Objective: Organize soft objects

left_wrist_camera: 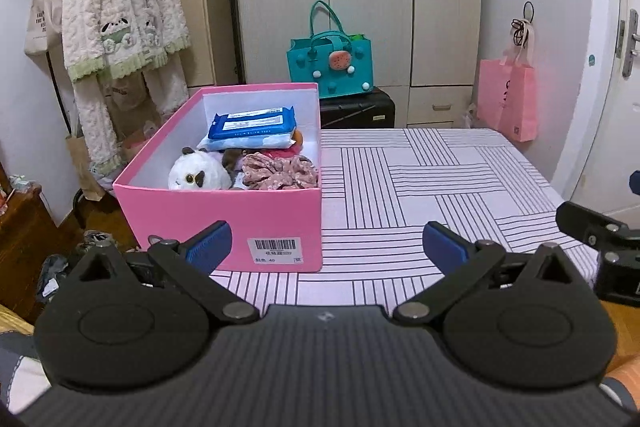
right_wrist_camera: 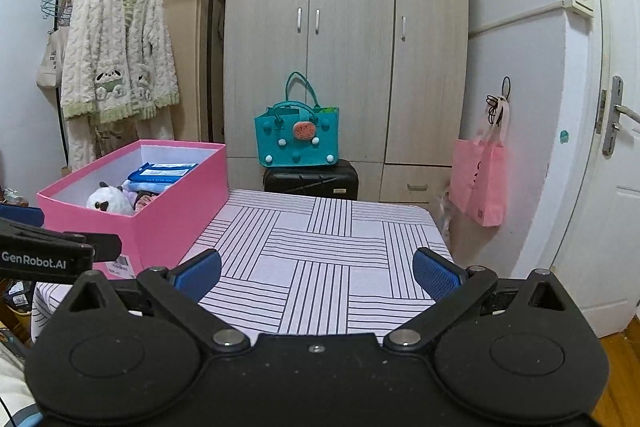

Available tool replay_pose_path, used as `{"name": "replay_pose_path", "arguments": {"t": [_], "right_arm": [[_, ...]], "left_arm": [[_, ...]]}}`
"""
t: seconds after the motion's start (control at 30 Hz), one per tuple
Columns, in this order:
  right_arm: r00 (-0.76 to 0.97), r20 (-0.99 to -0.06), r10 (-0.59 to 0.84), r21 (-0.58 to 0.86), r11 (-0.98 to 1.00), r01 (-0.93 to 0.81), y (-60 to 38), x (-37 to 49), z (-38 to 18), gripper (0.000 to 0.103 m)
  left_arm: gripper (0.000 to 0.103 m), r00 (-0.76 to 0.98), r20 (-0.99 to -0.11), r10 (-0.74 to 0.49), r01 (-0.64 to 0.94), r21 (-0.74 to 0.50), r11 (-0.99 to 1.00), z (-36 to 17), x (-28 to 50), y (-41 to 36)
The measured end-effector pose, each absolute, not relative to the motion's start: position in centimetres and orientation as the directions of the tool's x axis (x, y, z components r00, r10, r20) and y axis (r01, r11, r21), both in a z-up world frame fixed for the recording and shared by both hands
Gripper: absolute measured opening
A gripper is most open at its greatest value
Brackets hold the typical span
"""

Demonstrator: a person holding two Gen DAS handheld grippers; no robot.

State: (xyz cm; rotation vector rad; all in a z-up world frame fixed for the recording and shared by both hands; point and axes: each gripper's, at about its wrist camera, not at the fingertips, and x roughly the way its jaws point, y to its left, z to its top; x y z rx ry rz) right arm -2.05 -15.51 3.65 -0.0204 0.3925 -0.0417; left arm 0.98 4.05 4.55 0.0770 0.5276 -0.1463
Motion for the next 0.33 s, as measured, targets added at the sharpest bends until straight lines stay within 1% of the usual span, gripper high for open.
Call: {"name": "replay_pose_path", "arguments": {"t": [0.17,0.33], "right_arm": [[0.922,-0.386,-0.043,-0.027,0.999,0.035,-15.3,-2.21,3.55,0.103],[0.92,-0.388,-0.043,-0.03,0.999,0.034,-15.18,-2.22,3.64,0.103]], "left_arm": [[0.103,0.864,-0.494,-0.102,0.146,0.051,0.988,4.46,0.71,4.0],[0.103,0.86,-0.501,-0.098,0.143,0.052,0.988,4.37,0.8,4.06]]}}
